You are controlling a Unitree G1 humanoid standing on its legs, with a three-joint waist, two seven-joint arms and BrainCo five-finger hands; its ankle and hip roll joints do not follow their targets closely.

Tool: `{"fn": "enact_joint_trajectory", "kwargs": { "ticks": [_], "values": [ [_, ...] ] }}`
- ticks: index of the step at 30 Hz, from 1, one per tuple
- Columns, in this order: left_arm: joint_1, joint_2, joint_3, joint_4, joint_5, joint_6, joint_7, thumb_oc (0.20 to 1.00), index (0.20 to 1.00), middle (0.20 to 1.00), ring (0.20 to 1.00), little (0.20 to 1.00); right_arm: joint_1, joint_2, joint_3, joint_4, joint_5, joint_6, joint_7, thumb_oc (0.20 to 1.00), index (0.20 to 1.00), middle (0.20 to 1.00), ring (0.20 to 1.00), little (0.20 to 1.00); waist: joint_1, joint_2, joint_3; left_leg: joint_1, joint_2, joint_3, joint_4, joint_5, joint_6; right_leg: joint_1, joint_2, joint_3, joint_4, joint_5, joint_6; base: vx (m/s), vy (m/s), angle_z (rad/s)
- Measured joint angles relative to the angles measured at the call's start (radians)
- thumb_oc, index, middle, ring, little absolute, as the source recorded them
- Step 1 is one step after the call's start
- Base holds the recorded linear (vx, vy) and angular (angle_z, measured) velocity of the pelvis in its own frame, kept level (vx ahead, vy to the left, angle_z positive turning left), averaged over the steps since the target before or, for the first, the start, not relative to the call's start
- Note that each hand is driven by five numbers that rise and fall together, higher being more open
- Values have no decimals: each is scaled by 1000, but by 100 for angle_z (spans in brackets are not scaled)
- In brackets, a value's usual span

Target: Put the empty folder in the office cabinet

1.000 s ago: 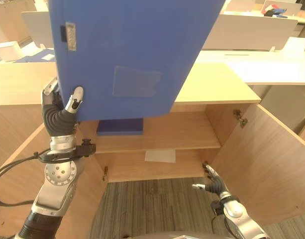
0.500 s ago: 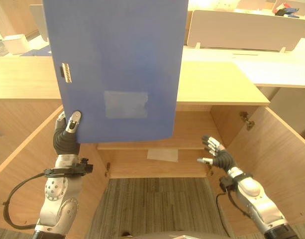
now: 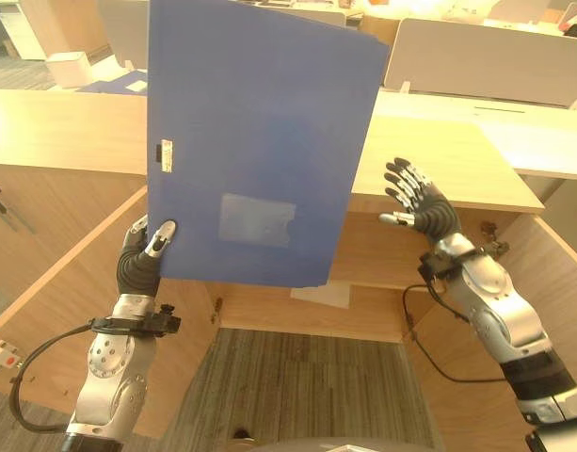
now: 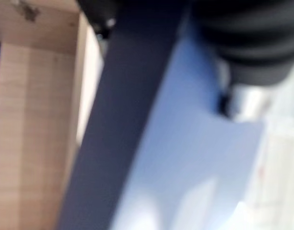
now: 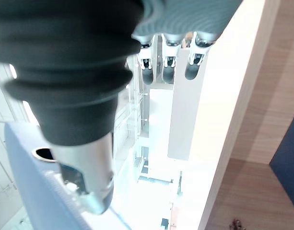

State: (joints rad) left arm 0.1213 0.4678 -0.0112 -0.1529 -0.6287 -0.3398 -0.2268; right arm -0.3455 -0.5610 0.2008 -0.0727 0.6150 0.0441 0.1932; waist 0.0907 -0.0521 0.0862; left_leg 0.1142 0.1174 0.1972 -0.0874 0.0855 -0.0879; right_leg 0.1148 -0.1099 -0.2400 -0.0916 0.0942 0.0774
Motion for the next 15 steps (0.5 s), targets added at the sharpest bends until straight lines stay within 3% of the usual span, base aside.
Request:
{"fn": "enact_joint_trajectory", "kwargs": {
  "ticks": [10, 15],
  "values": [
    [-11, 31, -21, 24, 28, 13, 1, 200, 200, 200, 200, 200, -89, 15, 51, 8, 116, 132, -28, 1000, 1000, 1000, 1000, 1000, 14, -21, 12, -2, -1, -16, 4, 2, 0, 8, 0, -18, 0, -3, 0, 4, 0, 5],
    [-15, 30, -38, 30, 64, 14, 1, 200, 200, 200, 200, 200, -107, 20, 88, 8, 154, 162, -35, 1000, 1000, 1000, 1000, 1000, 9, -21, 12, -2, -1, -16, 4, 2, 0, 8, 0, -17, 0, -3, 0, 0, 0, 0]
  ]
}}
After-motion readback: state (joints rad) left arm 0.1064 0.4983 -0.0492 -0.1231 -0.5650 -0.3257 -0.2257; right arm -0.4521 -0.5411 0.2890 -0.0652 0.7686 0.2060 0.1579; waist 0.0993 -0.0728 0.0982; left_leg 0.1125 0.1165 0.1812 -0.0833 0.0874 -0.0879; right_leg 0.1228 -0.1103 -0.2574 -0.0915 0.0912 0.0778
